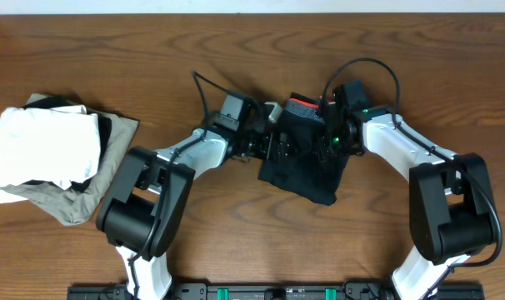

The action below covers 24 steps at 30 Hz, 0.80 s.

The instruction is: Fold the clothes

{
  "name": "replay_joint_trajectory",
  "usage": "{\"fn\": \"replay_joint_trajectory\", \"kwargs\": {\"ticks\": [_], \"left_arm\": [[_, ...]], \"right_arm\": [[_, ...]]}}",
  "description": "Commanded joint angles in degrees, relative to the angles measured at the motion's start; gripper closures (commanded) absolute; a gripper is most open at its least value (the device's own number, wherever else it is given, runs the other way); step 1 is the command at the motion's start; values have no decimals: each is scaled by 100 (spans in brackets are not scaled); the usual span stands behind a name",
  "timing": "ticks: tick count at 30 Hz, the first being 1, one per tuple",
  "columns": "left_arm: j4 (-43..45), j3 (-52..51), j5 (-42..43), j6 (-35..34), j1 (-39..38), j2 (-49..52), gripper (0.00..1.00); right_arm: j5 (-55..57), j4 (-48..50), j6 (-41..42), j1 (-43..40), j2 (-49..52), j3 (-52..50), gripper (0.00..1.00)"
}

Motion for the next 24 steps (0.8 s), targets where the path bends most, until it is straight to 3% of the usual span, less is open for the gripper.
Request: {"fn": "replay_joint_trajectory", "kwargs": {"ticks": [1, 9, 18, 24], "left_arm": [[-304, -188, -87, -79, -208, 452, 6], [-734, -188, -28, -76, -363, 452, 8], [-813, -188, -33, -76, -363, 452, 31], [-885, -254, -496, -103, -374, 452, 30]], "right_arm": [[101, 131, -63, 70, 448, -72, 50], [136, 426, -44, 15, 605, -70, 50], [133, 378, -44, -85, 605, -72, 50], [129, 376, -42, -74, 605, -70, 50]]}}
